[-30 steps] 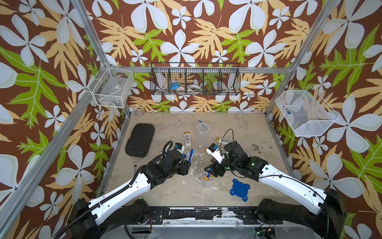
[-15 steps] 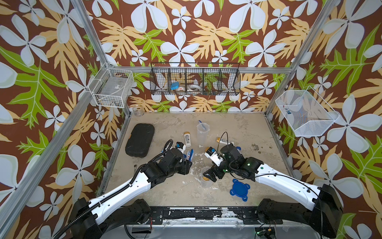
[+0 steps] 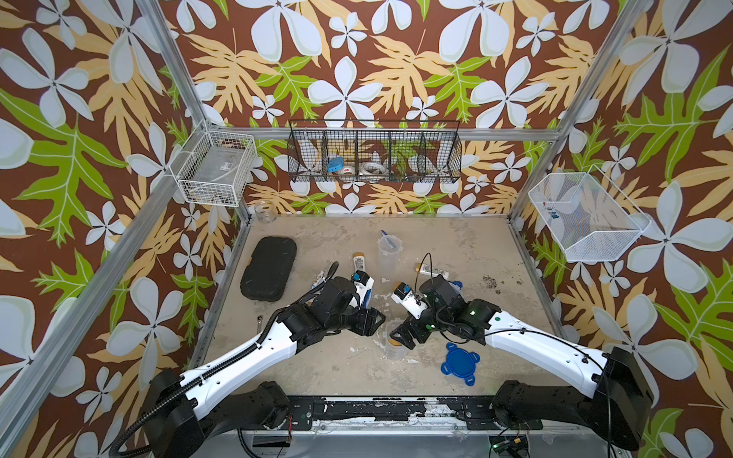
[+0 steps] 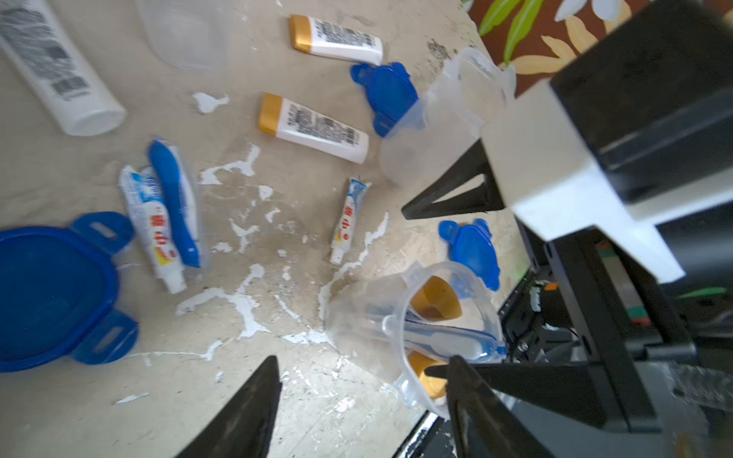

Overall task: Pack away toiletry kits
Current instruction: Place the toiletry item into the container.

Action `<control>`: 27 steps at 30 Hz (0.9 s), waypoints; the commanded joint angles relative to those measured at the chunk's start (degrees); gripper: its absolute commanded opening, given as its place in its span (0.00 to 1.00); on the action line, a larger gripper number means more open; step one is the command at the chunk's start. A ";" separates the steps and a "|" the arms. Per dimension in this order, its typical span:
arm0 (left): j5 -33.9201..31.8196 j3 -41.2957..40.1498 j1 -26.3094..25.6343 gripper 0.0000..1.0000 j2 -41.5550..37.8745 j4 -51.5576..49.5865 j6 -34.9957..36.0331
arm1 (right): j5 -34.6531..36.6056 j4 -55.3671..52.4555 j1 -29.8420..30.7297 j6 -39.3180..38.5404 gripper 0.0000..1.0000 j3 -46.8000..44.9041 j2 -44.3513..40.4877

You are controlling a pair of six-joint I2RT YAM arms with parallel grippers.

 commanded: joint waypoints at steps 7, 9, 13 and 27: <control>14.45 4.94 0.11 0.78 8.02 1.02 6.93 | -3.69 1.50 0.12 -5.90 1.00 -0.79 -2.28; 15.67 5.35 0.04 0.82 8.68 0.98 8.07 | -3.97 1.94 0.09 -6.30 1.00 -0.61 -1.80; 18.93 5.59 0.09 0.90 9.58 0.07 10.38 | -4.88 3.61 0.09 -6.01 1.00 0.12 -0.77; 20.60 3.20 0.07 1.00 11.90 0.19 15.25 | -7.86 5.24 -2.63 -6.89 1.00 1.78 1.43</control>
